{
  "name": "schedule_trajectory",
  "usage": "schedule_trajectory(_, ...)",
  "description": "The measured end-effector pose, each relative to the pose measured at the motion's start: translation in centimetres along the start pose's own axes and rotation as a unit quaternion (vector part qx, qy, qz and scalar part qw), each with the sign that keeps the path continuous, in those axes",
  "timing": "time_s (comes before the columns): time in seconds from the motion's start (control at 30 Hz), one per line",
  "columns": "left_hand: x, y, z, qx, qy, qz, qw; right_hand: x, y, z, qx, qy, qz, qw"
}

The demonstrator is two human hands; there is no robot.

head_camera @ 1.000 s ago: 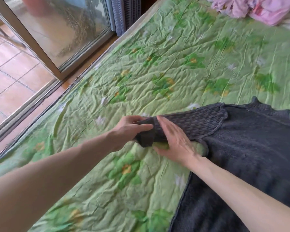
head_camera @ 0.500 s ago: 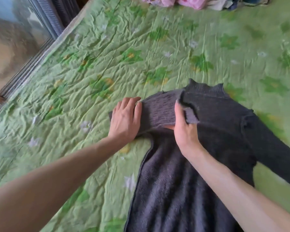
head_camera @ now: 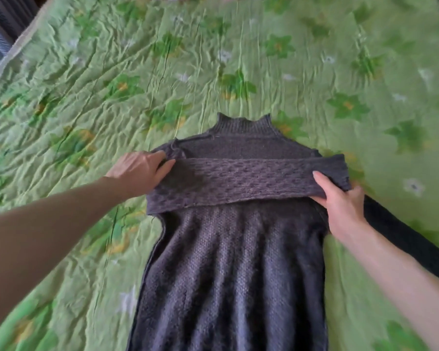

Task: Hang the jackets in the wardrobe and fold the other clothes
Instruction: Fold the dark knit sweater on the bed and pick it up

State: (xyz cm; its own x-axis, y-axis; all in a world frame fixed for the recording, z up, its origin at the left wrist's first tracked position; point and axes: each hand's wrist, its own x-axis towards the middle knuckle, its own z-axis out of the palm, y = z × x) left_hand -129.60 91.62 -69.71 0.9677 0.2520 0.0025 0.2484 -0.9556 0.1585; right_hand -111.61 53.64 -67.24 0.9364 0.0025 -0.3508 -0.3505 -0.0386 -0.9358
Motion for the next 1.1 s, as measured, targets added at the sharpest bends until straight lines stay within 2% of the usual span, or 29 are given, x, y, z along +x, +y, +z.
schedule_trajectory(0.1, 1.6, 0.2, -0.4, 0.028, 0.034, 0.045, 0.998, 1.3, 1.1, -1.6, -0.014, -0.012, 0.022, 1.0)
schedule_trajectory(0.17, 3.0, 0.6, -0.7, 0.031, 0.043, 0.074, 0.996, 1.8, 1.7, -2.3, -0.023, 0.006, 0.012, 1.0)
schedule_trajectory(0.23, 4.1, 1.3, -0.5, 0.031, 0.047, 0.1, 0.993, 2.3, 2.4, -2.9, -0.134, 0.028, -0.042, 0.99)
schedule_trajectory(0.3, 4.7, 2.1, 0.0, 0.049, 0.049, 0.111, 0.991, 2.7, 3.0, -3.5, -0.291, 0.052, -0.103, 0.95)
schedule_trajectory(0.4, 4.4, 4.0, 0.9, 0.124, 0.065, 0.044, 0.989, 3.1, 3.6, -4.1, -0.38, 0.073, -0.123, 0.914)
schedule_trajectory(0.5, 2.9, 7.3, 2.1, 0.085, 0.084, -0.068, 0.99, 3.4, 3.8, -4.2, -0.476, 0.105, -0.245, 0.838)
schedule_trajectory(0.53, 2.1, 8.4, 2.8, 0.054, 0.082, -0.104, 0.99, 3.4, 3.7, -4.0, -0.492, 0.086, -0.312, 0.808)
schedule_trajectory(0.6, 0.5, 9.9, 4.4, 0.01, 0.052, -0.154, 0.987, 3.4, 3.8, -3.6, -0.506, -0.031, -0.417, 0.754)
schedule_trajectory(0.67, -0.8, 10.3, 5.8, -0.018, 0.017, -0.174, 0.984, 3.9, 4.8, -3.4, -0.557, -0.139, -0.437, 0.693)
schedule_trajectory(0.7, -1.0, 10.0, 6.0, -0.032, 0.01, -0.176, 0.984, 4.2, 5.3, -3.5, -0.59, -0.163, -0.419, 0.671)
schedule_trajectory(0.83, -0.6, 7.5, 6.3, -0.05, -0.002, -0.139, 0.989, 4.7, 6.6, -3.9, -0.642, -0.152, -0.338, 0.671)
schedule_trajectory(0.97, -0.3, 6.9, 6.4, -0.035, -0.032, -0.126, 0.991, 5.1, 6.9, -3.8, -0.65, -0.152, -0.326, 0.67)
schedule_trajectory(1.1, 0.4, 8.4, 5.1, -0.018, -0.054, -0.108, 0.992, 5.1, 6.1, -4.6, -0.633, -0.195, -0.316, 0.679)
